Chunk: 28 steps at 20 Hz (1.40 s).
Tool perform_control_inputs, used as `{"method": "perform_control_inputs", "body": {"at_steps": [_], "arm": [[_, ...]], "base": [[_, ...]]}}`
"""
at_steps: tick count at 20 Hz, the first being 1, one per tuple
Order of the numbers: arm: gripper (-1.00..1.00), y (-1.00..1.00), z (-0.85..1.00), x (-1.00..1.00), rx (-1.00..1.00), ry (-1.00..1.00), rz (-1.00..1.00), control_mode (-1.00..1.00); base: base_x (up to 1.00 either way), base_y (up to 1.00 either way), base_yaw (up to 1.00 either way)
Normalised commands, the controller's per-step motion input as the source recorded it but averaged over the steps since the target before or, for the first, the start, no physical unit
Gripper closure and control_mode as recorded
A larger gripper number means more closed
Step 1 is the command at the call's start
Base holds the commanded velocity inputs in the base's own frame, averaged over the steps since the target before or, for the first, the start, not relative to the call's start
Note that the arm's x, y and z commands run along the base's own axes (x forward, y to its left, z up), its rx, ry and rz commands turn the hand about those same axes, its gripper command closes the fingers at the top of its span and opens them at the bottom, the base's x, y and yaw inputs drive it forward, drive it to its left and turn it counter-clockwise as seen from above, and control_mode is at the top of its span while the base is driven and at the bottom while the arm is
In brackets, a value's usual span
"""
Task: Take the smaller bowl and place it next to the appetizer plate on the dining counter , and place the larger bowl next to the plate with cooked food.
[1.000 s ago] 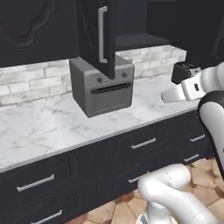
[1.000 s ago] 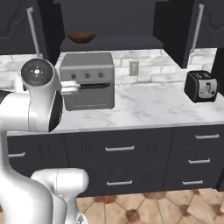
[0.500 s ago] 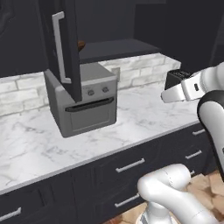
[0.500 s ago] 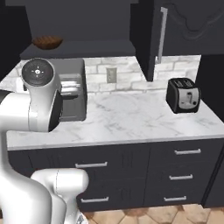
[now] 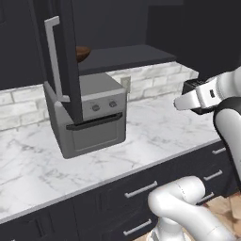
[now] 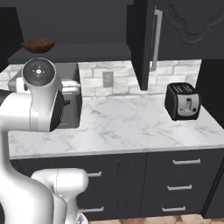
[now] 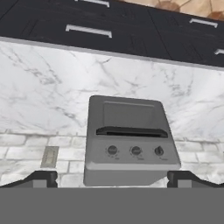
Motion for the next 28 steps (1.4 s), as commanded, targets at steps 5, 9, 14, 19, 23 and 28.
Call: {"method": "perform_control_inputs", "body": {"at_steps": [5,9,14,19,23,28], "arm": [[-1.00,0.00,0.00,0.00,0.00,0.00,0.00,1.00],[-1.00,0.00,0.00,0.00,0.00,0.00,0.00,1.00],[-1.00,0.00,0.00,0.00,0.00,0.00,0.00,1.00],[-1.00,0.00,0.00,0.00,0.00,0.00,0.00,1.00],[-1.00,0.00,0.00,0.00,0.00,0.00,0.00,1.00],[-1.00,0.00,0.00,0.00,0.00,0.00,0.00,1.00]], "base": [[0.36,0.02,0.25],[0.33,0.00,0.31],[0.24,0.00,0.29],[0.47,0.00,0.25],[0.79,0.00,0.16],[0.87,0.07,0.08]]}}
